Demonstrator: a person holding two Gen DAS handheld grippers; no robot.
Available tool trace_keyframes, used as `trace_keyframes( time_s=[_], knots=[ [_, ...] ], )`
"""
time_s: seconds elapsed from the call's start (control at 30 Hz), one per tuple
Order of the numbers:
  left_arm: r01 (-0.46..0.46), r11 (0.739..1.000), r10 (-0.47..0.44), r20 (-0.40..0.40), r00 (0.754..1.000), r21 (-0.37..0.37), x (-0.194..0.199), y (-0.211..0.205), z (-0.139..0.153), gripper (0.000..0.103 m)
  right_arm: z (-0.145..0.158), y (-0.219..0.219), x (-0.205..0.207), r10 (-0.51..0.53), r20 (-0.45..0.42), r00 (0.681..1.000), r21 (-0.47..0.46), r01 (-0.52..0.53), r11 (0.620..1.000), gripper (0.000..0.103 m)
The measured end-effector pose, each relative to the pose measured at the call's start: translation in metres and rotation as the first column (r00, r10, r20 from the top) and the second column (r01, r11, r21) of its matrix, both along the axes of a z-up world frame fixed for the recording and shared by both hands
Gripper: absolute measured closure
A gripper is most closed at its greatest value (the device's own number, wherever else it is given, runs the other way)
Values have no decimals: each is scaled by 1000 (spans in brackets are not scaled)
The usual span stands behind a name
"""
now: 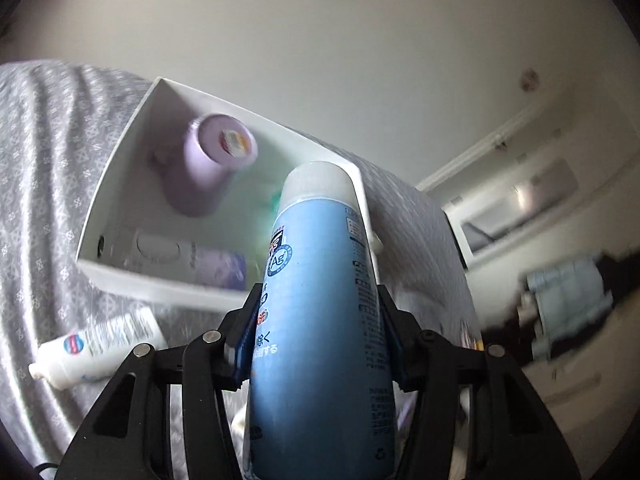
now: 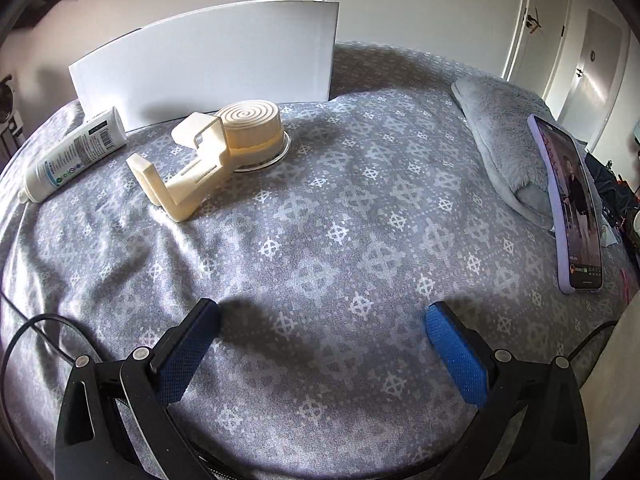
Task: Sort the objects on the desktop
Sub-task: 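Lift the blue can into the white box and open the left gripper, then grasp the cream tape dispenser with the right gripper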
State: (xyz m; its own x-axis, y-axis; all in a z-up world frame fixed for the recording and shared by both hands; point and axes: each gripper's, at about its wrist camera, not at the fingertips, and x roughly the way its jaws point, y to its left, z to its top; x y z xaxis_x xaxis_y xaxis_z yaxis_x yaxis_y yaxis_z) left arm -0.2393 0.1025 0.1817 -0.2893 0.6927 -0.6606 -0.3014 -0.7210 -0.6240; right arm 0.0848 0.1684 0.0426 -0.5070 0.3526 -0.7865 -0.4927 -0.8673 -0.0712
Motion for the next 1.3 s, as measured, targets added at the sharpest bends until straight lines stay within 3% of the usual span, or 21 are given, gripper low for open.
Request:
trace_keyframes(
  time_s=[0.1, 0.17, 0.23, 0.27, 0.33, 0.43, 0.63, 0.83, 0.87, 0.9, 1.0, 1.13, 1.23, 1.3],
  knots=[
    [-69, 993, 71, 21, 997, -92, -21, 20, -4, 46, 0, 0, 0, -3, -1, 1000, 0, 3, 1000, 0],
    [-13, 998, 13, 6, 1000, -67, -20, 33, -1, 44, 0, 0, 0, -4, -1, 1000, 1, 4, 1000, 0],
    [50, 996, -54, -46, 998, -70, -5, 43, 9, 30, 0, 0, -1, -4, -1, 1000, 2, 4, 1000, 0],
    [64, 992, -73, -85, 994, -109, 5, 45, 13, 17, 0, 0, -1, -4, -1, 1000, 3, 4, 1000, 0],
    [67, 982, -94, -146, 985, -179, 21, 41, 14, 15, 0, 1, -2, -5, 0, 1000, 5, 5, 1000, 0],
    [50, 960, -95, -153, 984, -276, 46, 27, 1, 15, 0, 2, -2, -4, -1, 1000, 3, 4, 1000, 0],
    [-2, 857, -40, -70, 997, -515, 105, -19, -77, 13, -1, 1, -3, -3, 1, 1000, 2, 3, 1000, 0],
    [-48, 750, 42, -25, 999, -660, 156, -55, -153, 11, 2, 7, -4, 41, 45, 998, -42, -40, 998, 0],
    [-83, 755, 38, -82, 996, -651, 166, -59, -156, 0, 3, 11, -5, 52, 59, 997, -62, -48, 997, 0],
    [-130, 759, 36, -158, 987, -638, 179, -64, -156, 0, 4, 13, -4, 57, 71, 996, -80, -52, 995, 0],
    [-214, 774, 55, -273, 960, -596, 200, -72, -158, 0, 10, 24, 1, 15, 95, 995, -128, -3, 992, 0],
    [-269, 760, 94, -310, 946, -592, 204, -69, -161, 0, 30, 41, 7, -91, 40, 995, -111, 95, 989, 0],
    [-315, 761, 110, -365, 925, -568, 212, -69, -160, 0, 54, 39, -10, -42, -26, 999, -64, 40, 997, 0],
    [-313, 763, 113, -360, 926, -565, 212, -69, -161, 0, 70, 33, -30, 13, -64, 998, -41, -15, 999, 0]
  ],
)
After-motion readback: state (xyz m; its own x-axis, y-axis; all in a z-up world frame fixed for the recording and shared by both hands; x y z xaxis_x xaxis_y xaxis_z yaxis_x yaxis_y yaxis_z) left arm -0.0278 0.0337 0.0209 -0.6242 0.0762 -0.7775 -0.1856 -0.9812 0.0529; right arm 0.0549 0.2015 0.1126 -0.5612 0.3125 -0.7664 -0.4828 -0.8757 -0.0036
